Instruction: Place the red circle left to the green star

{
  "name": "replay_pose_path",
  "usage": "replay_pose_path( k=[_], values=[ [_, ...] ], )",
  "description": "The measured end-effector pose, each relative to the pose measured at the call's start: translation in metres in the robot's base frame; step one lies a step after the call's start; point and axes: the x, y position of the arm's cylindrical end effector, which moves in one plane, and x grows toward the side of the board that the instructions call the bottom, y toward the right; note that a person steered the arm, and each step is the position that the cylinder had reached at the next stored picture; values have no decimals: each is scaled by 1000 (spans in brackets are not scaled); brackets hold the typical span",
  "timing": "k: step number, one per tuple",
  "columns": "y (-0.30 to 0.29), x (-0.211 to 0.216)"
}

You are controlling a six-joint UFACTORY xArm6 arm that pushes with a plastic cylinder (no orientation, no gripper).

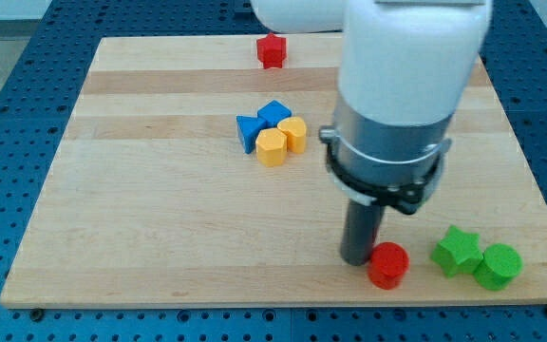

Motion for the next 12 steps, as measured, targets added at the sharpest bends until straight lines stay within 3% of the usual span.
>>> replay_pose_path(
  k=[2, 3, 4, 6, 9, 10, 12],
  values=[
    [-27, -4],
    [-55, 31],
    [-53, 40],
    [7, 40],
    [19, 32],
    [-19, -5],
    [39, -119]
  ],
)
